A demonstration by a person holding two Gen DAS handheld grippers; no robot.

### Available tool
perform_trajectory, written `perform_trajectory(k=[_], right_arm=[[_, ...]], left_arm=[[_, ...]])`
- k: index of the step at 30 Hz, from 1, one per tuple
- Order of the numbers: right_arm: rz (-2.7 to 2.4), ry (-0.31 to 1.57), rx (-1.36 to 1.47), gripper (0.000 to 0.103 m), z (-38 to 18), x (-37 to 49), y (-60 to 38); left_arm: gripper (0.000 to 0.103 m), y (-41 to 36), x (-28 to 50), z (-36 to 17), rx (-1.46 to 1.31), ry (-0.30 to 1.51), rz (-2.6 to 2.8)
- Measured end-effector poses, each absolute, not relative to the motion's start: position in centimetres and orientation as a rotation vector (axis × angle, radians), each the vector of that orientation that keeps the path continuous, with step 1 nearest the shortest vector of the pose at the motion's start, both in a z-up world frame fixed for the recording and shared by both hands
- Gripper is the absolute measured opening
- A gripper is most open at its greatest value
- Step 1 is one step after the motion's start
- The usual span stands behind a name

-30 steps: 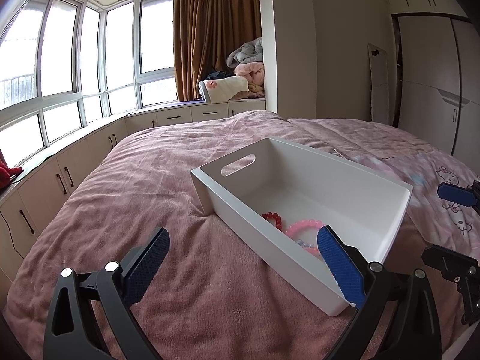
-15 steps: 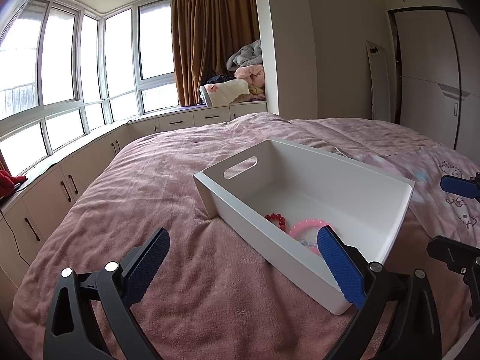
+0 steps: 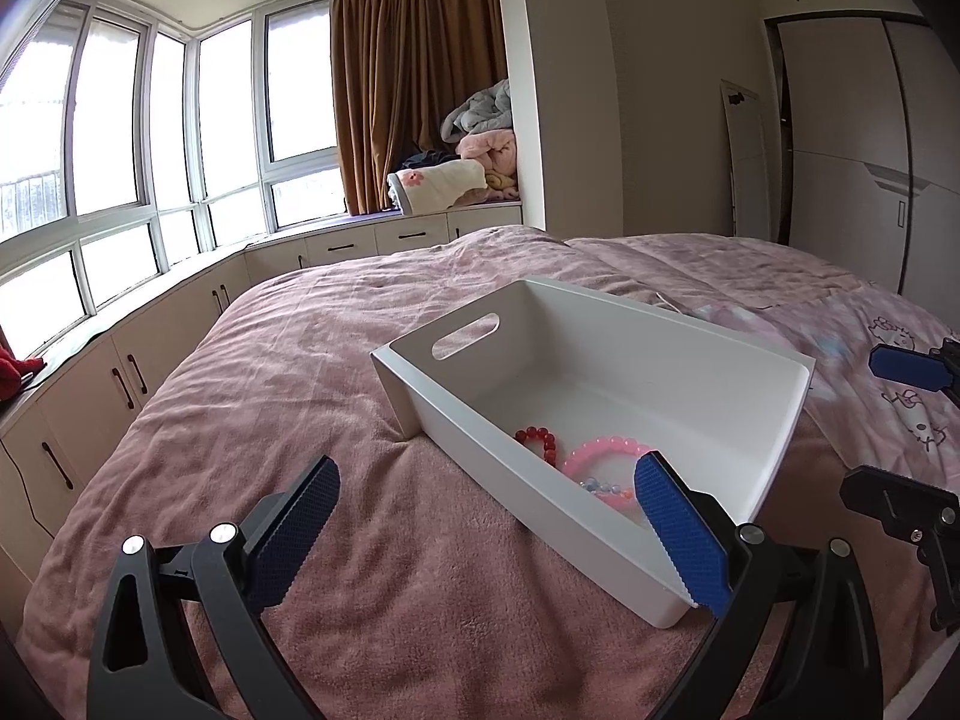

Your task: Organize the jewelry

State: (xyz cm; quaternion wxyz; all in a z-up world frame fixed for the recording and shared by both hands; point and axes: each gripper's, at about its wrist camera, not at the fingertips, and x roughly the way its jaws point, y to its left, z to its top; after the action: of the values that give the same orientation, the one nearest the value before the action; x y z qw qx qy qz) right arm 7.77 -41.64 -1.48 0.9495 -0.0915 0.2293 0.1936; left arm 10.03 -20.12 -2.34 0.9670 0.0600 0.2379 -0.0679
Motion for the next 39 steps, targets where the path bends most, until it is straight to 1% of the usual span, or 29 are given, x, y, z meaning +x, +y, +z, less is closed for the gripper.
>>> perform_trajectory(k=[12, 20, 39], right_arm=[[0.394, 0.474, -0.185, 0.098, -1.7, 7.7, -41.4], [0.392, 0.48, -0.185, 0.098, -1.7, 7.8, -41.3], [0.403, 0.482, -0.19, 0.098, -1.9, 7.7, -41.2]], left_arm=[[0.1, -20.9, 10.2, -2.3, 0.152, 0.503, -0.185], [0.099, -22.4, 8.8, -1.8, 0.206, 0.434, -0.227], [0.1, -22.6, 8.3, -1.8, 0.214, 0.422, -0.262]])
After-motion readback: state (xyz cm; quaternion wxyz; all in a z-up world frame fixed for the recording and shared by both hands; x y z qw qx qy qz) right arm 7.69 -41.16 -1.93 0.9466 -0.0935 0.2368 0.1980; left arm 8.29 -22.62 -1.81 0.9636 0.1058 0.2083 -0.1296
